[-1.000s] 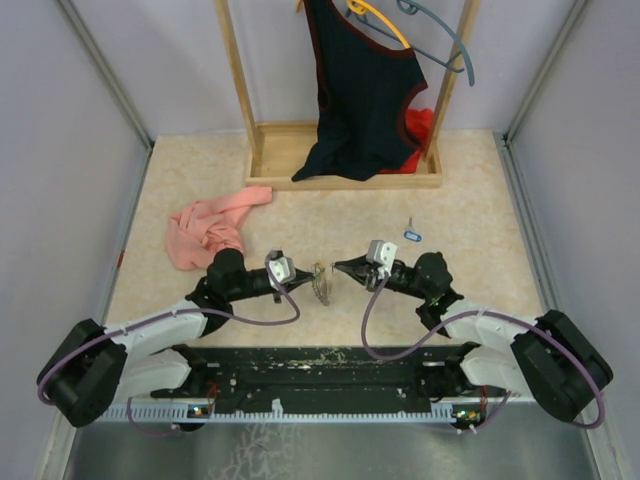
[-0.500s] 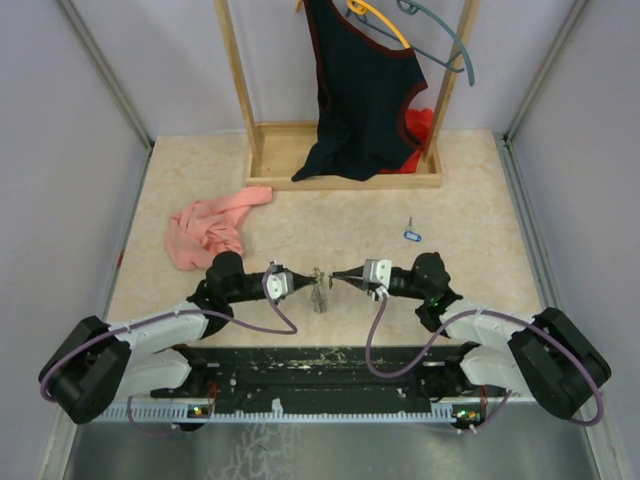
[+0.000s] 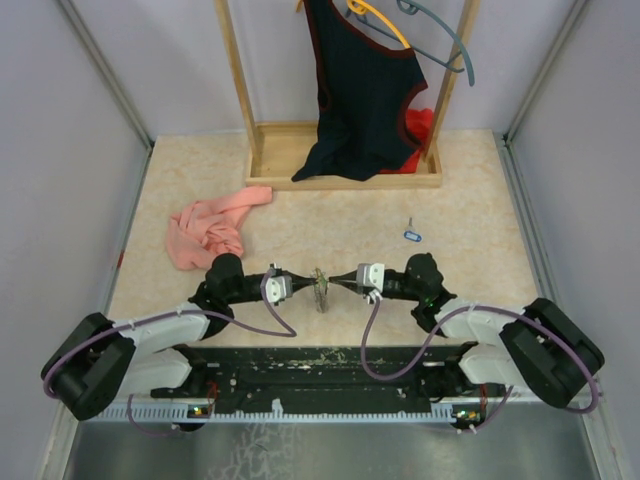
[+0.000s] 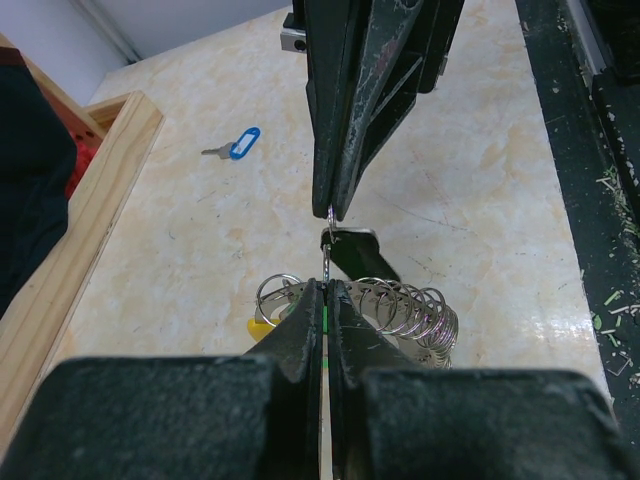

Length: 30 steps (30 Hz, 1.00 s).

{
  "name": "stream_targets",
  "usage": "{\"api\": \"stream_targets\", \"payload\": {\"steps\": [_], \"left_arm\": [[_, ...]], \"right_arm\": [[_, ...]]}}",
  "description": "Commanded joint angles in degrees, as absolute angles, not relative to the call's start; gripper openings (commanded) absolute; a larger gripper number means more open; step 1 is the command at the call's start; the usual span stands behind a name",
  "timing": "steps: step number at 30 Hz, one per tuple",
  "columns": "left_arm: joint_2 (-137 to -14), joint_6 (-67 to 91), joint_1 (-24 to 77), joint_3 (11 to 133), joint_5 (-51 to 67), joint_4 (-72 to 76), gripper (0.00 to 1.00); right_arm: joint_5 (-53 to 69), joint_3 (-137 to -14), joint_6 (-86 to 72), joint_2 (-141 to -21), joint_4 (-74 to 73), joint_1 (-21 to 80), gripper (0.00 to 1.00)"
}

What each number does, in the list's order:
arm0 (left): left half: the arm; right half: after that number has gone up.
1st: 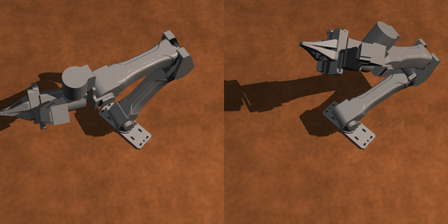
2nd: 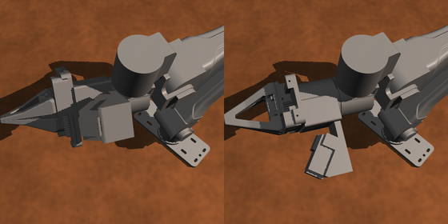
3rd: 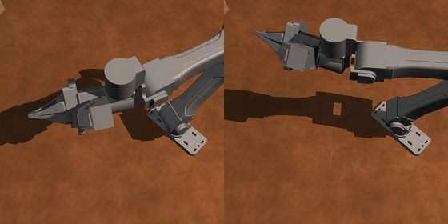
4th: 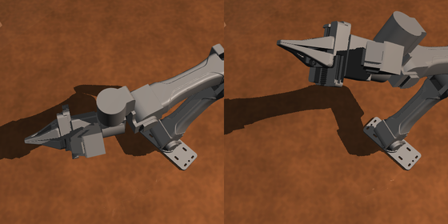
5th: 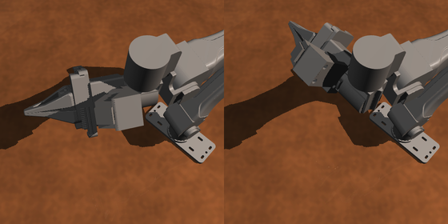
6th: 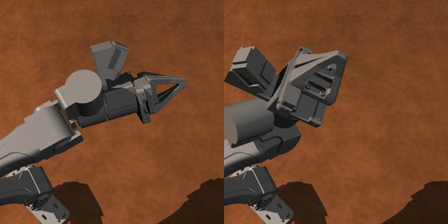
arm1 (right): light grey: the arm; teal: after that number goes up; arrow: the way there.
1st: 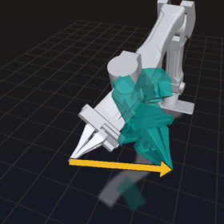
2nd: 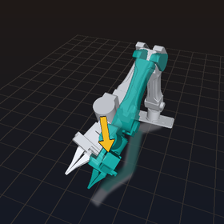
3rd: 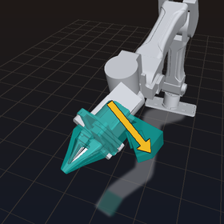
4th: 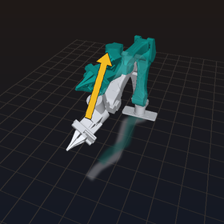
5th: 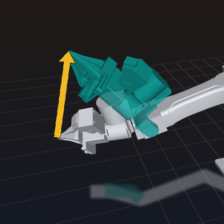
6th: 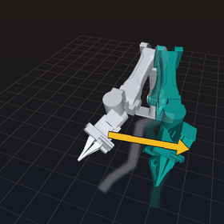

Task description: Put the keys on the keyring

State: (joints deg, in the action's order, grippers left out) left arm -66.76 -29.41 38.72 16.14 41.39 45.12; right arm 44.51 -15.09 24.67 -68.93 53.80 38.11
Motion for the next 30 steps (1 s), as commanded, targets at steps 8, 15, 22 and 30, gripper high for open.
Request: {"api": "stream_targets", "payload": {"steps": [8, 15, 22, 30], "left_arm": [[-67.15, -28.81, 38.32, 15.42, 43.24, 48.6, 0.01], [-66.58, -28.48, 38.32, 15.33, 41.73, 48.6, 0.01], [-67.07, -28.33, 38.32, 15.33, 41.78, 48.76, 0.01], [-67.06, -28.02, 38.33, 15.49, 41.93, 48.87, 0.01]], "right_arm": [[42.28, -15.29, 25.92, -70.84, 64.46, 38.94, 0.0], [44.46, -15.82, 26.81, -69.78, 59.94, 39.02, 0.0], [44.51, -16.1, 28.21, -68.15, 55.14, 39.47, 0.0], [44.83, -16.43, 27.6, -68.3, 55.62, 39.81, 0.0]]}}
